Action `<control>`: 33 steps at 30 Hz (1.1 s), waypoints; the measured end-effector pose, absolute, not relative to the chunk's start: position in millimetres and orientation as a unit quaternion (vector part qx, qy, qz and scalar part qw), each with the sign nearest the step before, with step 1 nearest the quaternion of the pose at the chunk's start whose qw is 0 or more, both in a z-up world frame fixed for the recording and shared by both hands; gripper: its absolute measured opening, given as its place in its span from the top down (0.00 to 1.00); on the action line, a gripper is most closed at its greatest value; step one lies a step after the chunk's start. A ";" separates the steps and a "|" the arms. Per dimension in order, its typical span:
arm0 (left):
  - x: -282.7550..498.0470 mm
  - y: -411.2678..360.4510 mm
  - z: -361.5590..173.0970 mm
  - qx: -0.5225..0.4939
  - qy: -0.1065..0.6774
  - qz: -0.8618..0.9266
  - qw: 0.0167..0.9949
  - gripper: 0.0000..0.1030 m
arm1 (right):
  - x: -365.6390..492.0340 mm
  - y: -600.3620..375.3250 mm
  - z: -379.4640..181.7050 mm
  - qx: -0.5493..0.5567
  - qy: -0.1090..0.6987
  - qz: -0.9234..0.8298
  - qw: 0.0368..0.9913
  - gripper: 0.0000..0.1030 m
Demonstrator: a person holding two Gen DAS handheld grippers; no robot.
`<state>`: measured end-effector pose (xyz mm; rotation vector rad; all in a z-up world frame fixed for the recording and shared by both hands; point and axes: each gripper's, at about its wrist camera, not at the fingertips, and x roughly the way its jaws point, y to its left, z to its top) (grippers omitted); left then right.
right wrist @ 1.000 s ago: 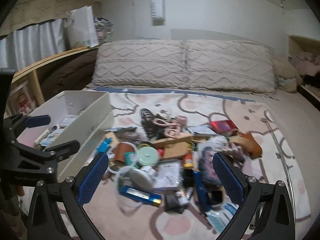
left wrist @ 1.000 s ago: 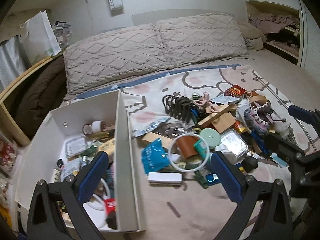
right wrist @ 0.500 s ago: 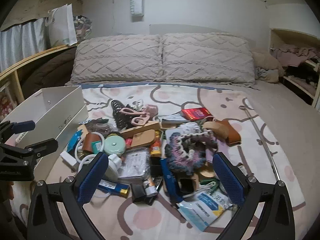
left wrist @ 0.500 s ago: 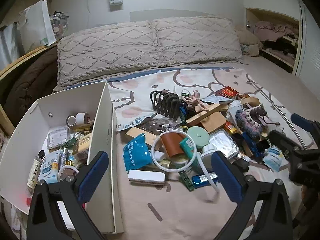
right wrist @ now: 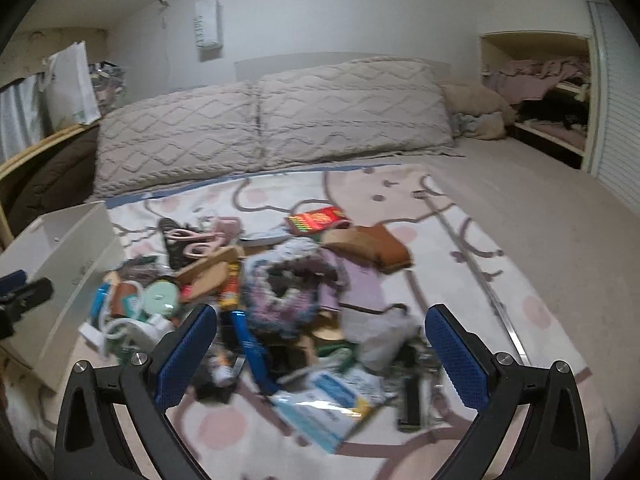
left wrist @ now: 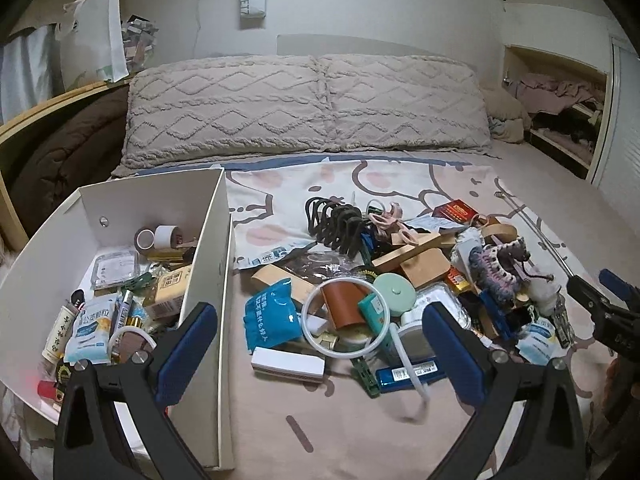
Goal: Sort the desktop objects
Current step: 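Move both grippers away from the white box toward the pile on the bed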
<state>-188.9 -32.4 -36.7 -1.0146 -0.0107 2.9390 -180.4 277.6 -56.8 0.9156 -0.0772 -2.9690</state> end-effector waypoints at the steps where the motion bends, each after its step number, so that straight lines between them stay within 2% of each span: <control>1: -188.4 -32.8 -36.4 -0.323 -0.006 0.946 0.016 0.00 | -180.4 282.0 -57.3 0.294 -0.027 -0.955 0.011 0.00; 6: -183.0 -28.3 -35.7 -0.300 0.002 0.954 0.030 0.00 | -179.1 303.0 -60.5 0.298 -0.044 -0.954 -0.004 0.00; 14: -186.1 -8.6 -53.9 -0.326 0.011 0.943 0.068 0.00 | -173.7 309.7 -75.1 0.306 -0.062 -0.950 0.024 0.00; 15: -185.4 -5.4 -55.9 -0.326 0.014 0.942 0.074 0.03 | -173.7 308.2 -78.3 0.311 -0.062 -0.948 0.028 0.00; 20: -185.8 8.1 -69.1 -0.342 0.014 0.933 0.110 0.20 | -172.7 294.6 -93.5 0.334 -0.051 -0.940 0.051 0.00; 22: -187.9 12.5 -77.8 -0.359 0.008 0.925 0.126 0.37 | -171.2 290.1 -97.1 0.336 -0.044 -0.940 0.047 0.00; 24: -192.6 16.1 -89.3 -0.383 0.000 0.913 0.139 0.46 | -170.0 288.7 -101.1 0.339 -0.044 -0.939 0.045 0.00; 25: -194.9 17.4 -95.1 -0.395 -0.003 0.908 0.141 0.55 | -169.7 288.9 -103.2 0.341 -0.046 -0.938 0.046 0.00; 28: -202.0 17.0 -110.1 -0.428 -0.015 0.893 0.139 0.76 | -168.0 292.5 -109.4 0.350 -0.056 -0.934 0.048 0.00; 31: -204.3 14.0 -118.2 -0.439 -0.038 0.885 0.151 0.86 | -165.7 298.9 -113.5 0.356 -0.069 -0.931 0.044 0.00; 33: -204.4 12.2 -119.4 -0.437 -0.050 0.885 0.156 0.87 | -163.6 305.4 -115.2 0.358 -0.080 -0.929 0.041 0.00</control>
